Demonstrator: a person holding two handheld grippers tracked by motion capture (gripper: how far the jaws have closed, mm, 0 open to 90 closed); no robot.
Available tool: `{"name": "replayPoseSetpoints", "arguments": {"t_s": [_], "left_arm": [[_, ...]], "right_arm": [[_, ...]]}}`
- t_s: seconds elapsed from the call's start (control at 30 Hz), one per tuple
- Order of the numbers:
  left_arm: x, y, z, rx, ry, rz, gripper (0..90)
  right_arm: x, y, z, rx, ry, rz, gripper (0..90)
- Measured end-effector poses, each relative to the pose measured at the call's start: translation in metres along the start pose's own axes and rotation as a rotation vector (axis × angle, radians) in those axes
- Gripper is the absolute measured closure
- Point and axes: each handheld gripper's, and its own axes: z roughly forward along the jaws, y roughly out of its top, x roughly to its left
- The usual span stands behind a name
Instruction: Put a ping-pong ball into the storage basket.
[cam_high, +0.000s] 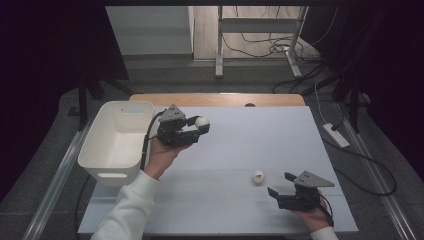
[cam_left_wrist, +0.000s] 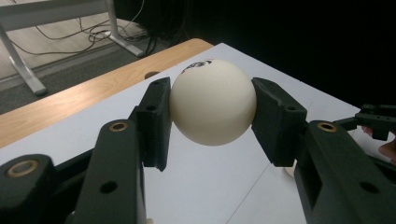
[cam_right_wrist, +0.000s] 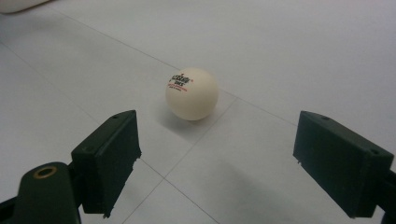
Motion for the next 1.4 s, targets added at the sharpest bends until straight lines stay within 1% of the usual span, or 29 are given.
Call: {"name": "replayPoseSetpoints", "arguments": {"t_s": [0.27, 0.5, 1.07, 1.4], "left_arm": [[0.003, 0.003, -0.004, -0.01, 0.007, -0.007, 50.9], [0.005, 0.008, -0.009, -0.018, 0.016, 0.002, 50.9], [0.009, 0.015, -0.02, -0.032, 0.042, 0.0, 50.9], [0.014, 0.015, -0.026, -0.041, 0.057, -0.008, 50.9]], "right_arm": [[0.0, 0.0, 0.0, 0.001, -0.001, 0.0, 14.1], [0.0, 0.0, 0.0, 0.0, -0.001, 0.0, 14.1], [0.0, 0.0, -0.001, -0.008, -0.005, 0.003, 14.1], [-0.001, 0.0, 0.0, -0.005, -0.006, 0.009, 14.1]]}}
